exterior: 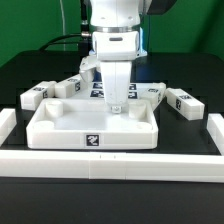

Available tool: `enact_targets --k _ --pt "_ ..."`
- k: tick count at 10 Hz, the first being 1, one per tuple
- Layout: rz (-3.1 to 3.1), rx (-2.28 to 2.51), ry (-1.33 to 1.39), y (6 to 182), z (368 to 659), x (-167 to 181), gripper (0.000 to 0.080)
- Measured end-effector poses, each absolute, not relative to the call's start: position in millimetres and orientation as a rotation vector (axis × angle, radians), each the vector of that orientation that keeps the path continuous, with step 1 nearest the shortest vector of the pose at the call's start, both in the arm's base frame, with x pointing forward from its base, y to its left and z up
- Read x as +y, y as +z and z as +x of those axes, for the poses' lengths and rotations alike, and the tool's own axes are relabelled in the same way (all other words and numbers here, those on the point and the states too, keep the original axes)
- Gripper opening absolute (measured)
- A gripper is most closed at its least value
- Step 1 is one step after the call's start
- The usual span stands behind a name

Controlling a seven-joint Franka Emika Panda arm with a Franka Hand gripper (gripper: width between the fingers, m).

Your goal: Assemble desk

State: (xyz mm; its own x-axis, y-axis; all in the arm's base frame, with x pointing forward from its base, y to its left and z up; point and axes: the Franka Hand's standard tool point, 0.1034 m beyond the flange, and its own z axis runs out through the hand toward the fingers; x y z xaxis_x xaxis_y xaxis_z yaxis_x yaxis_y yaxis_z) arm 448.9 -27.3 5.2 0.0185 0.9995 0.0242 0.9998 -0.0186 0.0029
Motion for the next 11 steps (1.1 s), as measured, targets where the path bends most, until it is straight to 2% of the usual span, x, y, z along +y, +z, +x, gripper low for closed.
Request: enact_targets --k 4,11 --pt "-2.212 -2.201 -0.035 5.4 466.9 -14.4 0.0057" --pt "-2.255 -2.140 -0.052 6.0 499.1 47.5 0.0057"
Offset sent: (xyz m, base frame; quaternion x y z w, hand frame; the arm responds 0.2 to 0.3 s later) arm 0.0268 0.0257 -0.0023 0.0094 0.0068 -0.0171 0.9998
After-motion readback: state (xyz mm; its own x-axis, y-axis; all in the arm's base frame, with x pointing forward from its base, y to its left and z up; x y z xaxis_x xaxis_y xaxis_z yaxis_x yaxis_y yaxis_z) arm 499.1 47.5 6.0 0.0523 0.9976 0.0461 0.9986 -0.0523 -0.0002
